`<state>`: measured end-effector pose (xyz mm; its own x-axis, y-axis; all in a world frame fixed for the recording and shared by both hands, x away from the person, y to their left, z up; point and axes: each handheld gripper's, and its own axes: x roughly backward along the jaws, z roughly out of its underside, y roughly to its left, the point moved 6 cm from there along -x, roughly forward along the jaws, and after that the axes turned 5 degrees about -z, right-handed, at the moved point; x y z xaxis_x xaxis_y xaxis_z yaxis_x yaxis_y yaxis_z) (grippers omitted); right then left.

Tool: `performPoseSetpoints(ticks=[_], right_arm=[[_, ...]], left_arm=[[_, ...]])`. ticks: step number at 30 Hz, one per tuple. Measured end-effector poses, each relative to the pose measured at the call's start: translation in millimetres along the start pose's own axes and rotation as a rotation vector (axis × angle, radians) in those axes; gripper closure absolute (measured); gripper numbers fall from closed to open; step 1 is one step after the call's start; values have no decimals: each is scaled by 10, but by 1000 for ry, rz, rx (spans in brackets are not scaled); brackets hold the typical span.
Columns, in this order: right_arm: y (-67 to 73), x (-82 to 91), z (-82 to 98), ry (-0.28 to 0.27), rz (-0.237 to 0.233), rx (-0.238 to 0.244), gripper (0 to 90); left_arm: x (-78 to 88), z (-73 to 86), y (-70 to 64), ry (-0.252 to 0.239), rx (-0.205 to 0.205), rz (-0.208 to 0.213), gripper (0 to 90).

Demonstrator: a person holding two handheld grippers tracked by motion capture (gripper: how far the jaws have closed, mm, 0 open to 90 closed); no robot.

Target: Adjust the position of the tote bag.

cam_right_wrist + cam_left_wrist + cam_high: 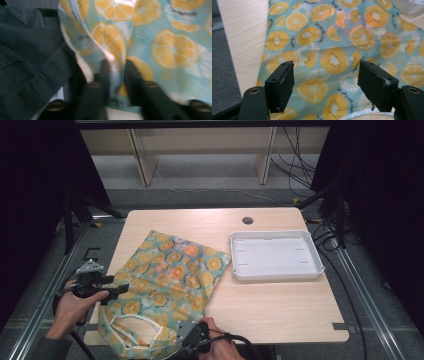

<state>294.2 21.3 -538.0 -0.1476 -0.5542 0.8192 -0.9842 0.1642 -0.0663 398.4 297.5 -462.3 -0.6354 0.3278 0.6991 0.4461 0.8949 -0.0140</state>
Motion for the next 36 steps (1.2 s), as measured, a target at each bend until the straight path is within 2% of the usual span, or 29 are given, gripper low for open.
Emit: performPoseSetpoints(ticks=[1, 2, 3, 4, 6, 9, 10, 11, 12, 13, 14, 16, 17, 18, 22, 23, 24, 25, 26, 27, 28, 29, 30, 31, 33, 35, 36], right_arm=[[-38, 50, 21, 9, -11, -48, 863], [-131, 75, 41, -2, 10, -13, 874], [-194, 117, 69, -5, 15, -27, 882], [-260, 165, 118, -3, 27, -66, 887], [-365, 223, 199, 10, 29, -68, 891], [-483, 338, 343, 34, 51, -113, 892], [-520, 383, 387, 38, 64, -136, 892], [-587, 431, 426, 39, 74, -125, 892], [-621, 481, 467, 37, 93, -161, 892], [-681, 530, 507, 39, 101, -161, 892], [-754, 579, 549, 44, 125, -140, 892], [-850, 646, 643, 39, 131, -187, 892], [-897, 672, 677, 20, 151, -207, 892], [-953, 722, 722, 19, 168, -210, 891], [-1062, 817, 848, 34, 165, -235, 890], [-1088, 822, 880, 5, 170, -257, 888], [-1091, 837, 902, 0, 177, -289, 882], [-1092, 848, 918, 5, 167, -290, 863], [-1105, 848, 930, 4, 153, -265, 833], [-1090, 854, 936, -5, 151, -268, 779], [-1055, 854, 932, -12, 152, -303, 709], [-1038, 853, 925, -8, 143, -289, 651], [-1006, 861, 915, -11, 152, -311, 609], [-994, 868, 897, -26, 149, -286, 574], [-924, 879, 857, -44, 130, -236, 518], [-841, 877, 827, -39, 119, -196, 493], [-801, 868, 814, -33, 119, -171, 475]], left_arm=[[-7, 9, 25, -10, 9, -4, 290], [-5, 23, 50, -3, 15, -12, 290], [-12, 40, 87, -3, 22, -20, 290], [-16, 49, 108, -2, 30, -26, 290], [-23, 75, 163, 1, 42, -46, 290], [-38, 122, 219, 8, 63, -55, 282], [-42, 135, 226, 10, 58, -50, 280], [-46, 145, 215, 14, 63, -54, 279], [-51, 153, 200, 19, 54, -48, 279], [-55, 163, 181, 28, 45, -42, 279], [-63, 167, 154, 30, 38, -38, 279], [-76, 168, 83, 34, 18, -19, 278], [-64, 171, 40, 60, -12, -2, 276], [-66, 166, -14, 55, -23, 9, 276], [-76, 166, -230, 39, -91, 43, 274], [-87, 177, -288, 37, -106, 60, 275], [-104, 184, -349, 22, -101, 72, 275], [-112, 206, -405, 28, -120, 87, 276], [-127, 226, -475, 21, -129, 100, 276], [-127, 242, -511, 28, -146, 109, 275], [-125, 257, -547, 27, -144, 110, 276], [-121, 267, -560, 28, -153, 112, 276], [-112, 276, -583, 24, -157, 117, 277], [-97, 283, -602, 24, -155, 127, 277], [-56, 277, -638, -7, -155, 134, 278], [-33, 283, -643, -20, -163, 137, 278], [-30, 288, -648, -20, -153, 139, 278]])
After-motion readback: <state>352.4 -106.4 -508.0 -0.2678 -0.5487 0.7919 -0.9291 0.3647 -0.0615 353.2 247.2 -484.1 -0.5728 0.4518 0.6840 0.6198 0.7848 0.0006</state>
